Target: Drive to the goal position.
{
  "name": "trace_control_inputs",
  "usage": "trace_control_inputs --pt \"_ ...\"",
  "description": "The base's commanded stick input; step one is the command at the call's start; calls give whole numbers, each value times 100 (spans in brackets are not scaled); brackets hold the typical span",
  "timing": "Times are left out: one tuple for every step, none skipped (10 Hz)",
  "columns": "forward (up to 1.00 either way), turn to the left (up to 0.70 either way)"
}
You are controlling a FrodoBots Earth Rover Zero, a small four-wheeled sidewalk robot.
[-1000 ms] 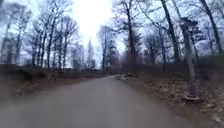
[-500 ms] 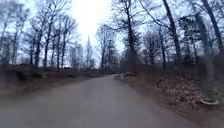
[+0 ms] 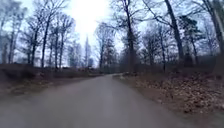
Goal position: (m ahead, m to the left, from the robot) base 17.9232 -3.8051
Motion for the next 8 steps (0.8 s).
trace_control_inputs --pt "100 0" --pt "100 0" --pt "100 0" --pt "100 0" --pt "100 7" --pt "100 32" --pt "100 40" --pt "100 19"
